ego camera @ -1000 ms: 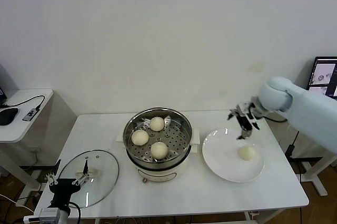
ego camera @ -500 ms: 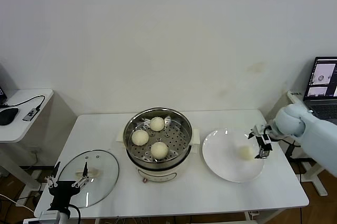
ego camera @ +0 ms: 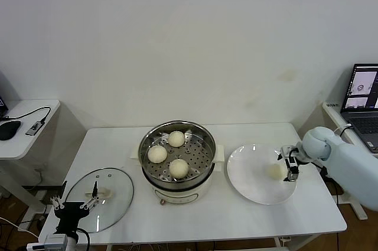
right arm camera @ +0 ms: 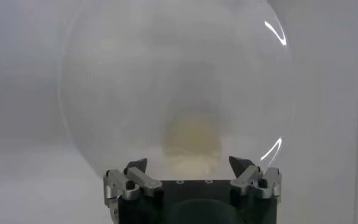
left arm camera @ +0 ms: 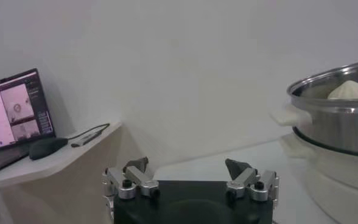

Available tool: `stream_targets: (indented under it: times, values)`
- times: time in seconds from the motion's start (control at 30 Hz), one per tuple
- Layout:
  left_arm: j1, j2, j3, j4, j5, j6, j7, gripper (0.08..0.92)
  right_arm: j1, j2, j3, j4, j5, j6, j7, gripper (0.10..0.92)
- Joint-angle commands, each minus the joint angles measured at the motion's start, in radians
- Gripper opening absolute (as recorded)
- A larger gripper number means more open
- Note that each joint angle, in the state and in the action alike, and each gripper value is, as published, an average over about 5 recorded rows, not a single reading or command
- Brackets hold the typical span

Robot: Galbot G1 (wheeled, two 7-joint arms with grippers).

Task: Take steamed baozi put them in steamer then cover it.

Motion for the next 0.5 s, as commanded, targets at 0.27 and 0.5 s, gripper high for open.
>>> stream_targets:
  times: [0.27,0.5]
  values:
    - [-0.002,0.004,-0.009,0.005,-0.005,0.002,0.001,0.823,-0.002,0.074,0.002,-0.074,-0.038,-0.009,-0.001,0.792]
    - [0.001,0.003,-0.008,0.004,-0.006,0.002,0.001,0.823,-0.006,0.06,0.004,-0.063,-0.043,-0.011,-0.017,0.673]
